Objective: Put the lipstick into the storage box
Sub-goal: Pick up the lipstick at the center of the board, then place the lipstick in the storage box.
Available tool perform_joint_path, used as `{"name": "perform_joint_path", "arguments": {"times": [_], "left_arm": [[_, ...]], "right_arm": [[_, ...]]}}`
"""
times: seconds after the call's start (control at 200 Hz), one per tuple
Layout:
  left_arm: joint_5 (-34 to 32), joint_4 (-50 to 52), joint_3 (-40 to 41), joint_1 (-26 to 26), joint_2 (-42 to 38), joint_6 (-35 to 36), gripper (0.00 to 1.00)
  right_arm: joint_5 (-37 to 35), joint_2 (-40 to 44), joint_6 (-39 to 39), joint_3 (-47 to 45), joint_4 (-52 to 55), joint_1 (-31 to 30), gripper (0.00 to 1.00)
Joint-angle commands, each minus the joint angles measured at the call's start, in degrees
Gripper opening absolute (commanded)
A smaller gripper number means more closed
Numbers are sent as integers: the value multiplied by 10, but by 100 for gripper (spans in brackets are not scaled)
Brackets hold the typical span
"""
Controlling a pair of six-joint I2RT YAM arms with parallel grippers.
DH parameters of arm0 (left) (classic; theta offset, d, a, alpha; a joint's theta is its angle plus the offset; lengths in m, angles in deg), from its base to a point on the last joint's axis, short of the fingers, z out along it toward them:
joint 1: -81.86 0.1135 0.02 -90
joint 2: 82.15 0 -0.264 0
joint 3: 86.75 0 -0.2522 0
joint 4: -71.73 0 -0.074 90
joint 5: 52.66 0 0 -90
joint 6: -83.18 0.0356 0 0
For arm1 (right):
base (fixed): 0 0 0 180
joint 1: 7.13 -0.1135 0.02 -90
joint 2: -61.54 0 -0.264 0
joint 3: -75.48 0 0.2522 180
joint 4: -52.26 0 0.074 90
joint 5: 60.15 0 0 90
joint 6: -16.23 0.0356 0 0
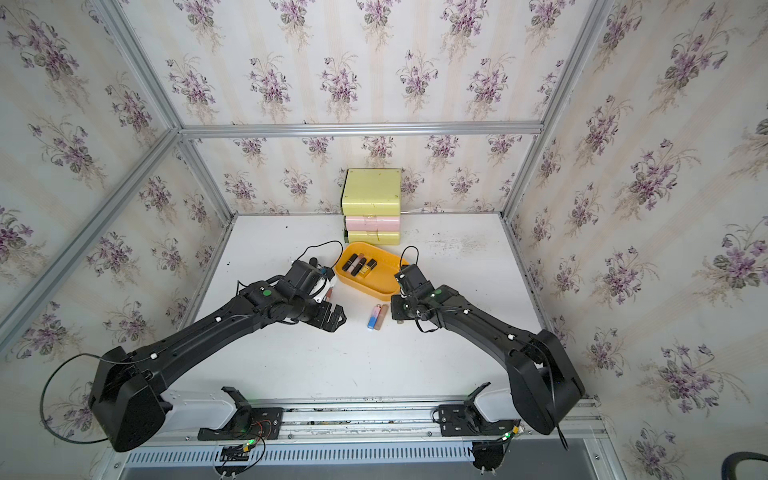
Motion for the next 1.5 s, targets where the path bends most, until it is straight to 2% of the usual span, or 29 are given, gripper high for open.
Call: {"name": "perform_joint_path", "arguments": {"times": [0.0,0.125,0.145,0.21,0.564,0.804,1.119,1.494], "left_arm": [[7,-20,-3,3,-10,5,100],[15,-34,0,9,-16,4,100],[15,-36,0,10,-17,3,100],[17,-42,4,13,-22,2,100],[16,-73,31,31,-51,6,100],[5,-102,60,40,-82,8,100],[-32,-85,77,42,-104,13,100],[-43,-78,97,44,-117,18,100]], "right_arm": [[66,17,-7,21,1,17,23],[130,26,6,39,-26,41,23],[139,26,9,42,-33,64,23],[166,22,22,49,-56,82,23],[222,-55,92,100,-171,123,23],[224,-121,133,123,-227,131,23],[204,-193,169,132,-282,132,23],[205,-257,195,139,-320,132,23]]}}
